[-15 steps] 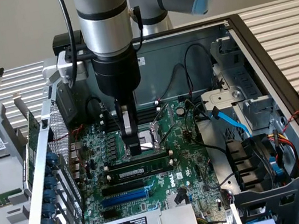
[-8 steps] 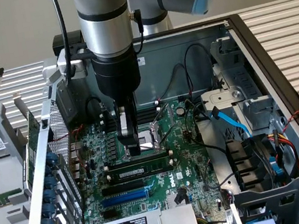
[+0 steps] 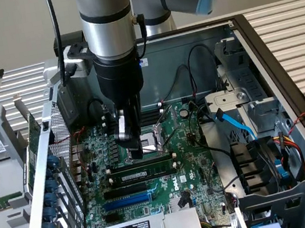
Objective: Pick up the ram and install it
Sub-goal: 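Press down the ram until it locks into place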
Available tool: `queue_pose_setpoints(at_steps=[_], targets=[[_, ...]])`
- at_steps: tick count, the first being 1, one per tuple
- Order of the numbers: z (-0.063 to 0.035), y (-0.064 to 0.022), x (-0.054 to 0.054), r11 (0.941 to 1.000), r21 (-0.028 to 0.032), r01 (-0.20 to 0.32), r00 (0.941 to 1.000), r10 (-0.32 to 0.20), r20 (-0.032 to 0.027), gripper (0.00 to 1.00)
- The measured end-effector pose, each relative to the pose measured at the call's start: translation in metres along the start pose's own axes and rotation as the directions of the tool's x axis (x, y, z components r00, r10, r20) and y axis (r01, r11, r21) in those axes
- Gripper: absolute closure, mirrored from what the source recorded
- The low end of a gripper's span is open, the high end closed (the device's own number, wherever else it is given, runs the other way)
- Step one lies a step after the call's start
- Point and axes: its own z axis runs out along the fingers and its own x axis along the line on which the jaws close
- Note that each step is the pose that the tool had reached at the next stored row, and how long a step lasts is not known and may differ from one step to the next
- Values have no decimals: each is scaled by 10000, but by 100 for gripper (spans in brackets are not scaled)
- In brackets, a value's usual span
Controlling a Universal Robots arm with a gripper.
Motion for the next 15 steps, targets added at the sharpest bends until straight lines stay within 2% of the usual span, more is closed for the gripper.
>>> queue_pose_setpoints(at_steps=[1,2,3,4,5,6,11,12,15], targets=[[7,0,0,9989,-44,-465,9989,466,3,90],[12,0,-2,9935,-104,-1132,9936,1133,25,90],[12,0,-1,9889,-125,-1479,9889,1481,138,90],[13,0,-1,9804,-70,-1968,9799,1969,309,90],[12,0,-1,9694,-6,-2456,9687,2455,367,90],[12,0,-2,9620,24,-2732,9612,2728,398,90],[12,0,-2,9434,46,-3317,9426,3311,440,90],[12,0,-2,9345,43,-3560,9336,3555,450,90],[12,0,-2,9192,28,-3937,9183,3932,456,90]])
